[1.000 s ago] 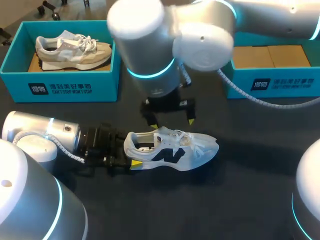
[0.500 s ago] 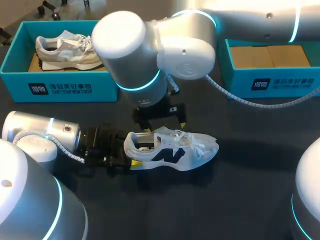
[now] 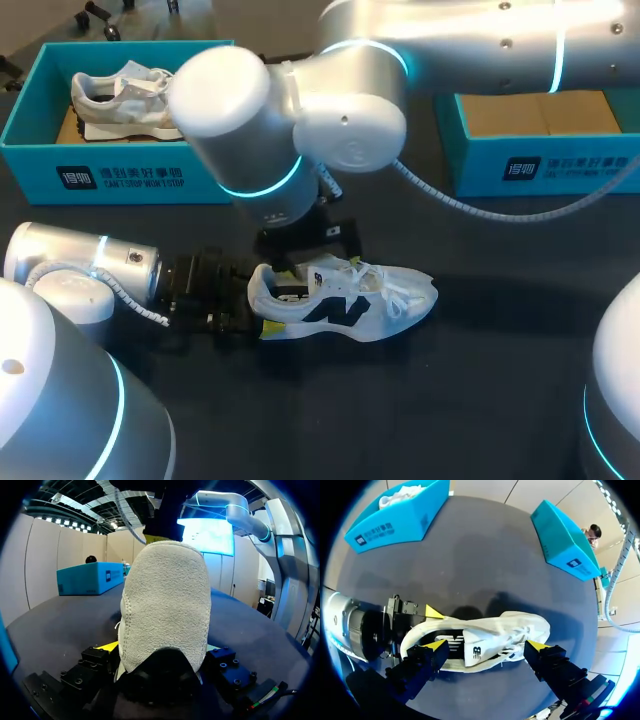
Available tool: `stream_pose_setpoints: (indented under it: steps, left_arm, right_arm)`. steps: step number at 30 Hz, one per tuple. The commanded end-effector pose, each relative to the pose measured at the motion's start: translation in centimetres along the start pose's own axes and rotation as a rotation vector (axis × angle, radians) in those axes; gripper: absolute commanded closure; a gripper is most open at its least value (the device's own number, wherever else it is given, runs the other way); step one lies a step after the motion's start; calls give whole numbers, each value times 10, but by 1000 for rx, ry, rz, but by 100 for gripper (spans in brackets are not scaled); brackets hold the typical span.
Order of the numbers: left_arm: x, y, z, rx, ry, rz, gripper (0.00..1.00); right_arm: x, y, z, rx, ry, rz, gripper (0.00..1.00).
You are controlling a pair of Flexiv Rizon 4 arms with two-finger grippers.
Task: Take the shoe out of the shoebox, open the shoe tongue, remove and reinsert the insole, then place the shoe into the shoebox
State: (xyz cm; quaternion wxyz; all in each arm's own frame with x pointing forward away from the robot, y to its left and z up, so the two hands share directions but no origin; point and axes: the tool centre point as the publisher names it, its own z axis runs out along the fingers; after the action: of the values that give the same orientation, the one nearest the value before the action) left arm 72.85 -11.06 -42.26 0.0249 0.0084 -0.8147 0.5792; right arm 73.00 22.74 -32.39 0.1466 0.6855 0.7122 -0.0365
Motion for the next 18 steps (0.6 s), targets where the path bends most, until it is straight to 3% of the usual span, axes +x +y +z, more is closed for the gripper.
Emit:
stream_pose_setpoints:
  steps: [1,18]
  left_arm:
    - [-3,1,0,-1,1,0,100]
    - [-3,1,0,-1,1,0,100]
  right_arm:
    - [13,-10,8,-5,-27,61,0]
    - [12,-26,28,92,-105,97,0]
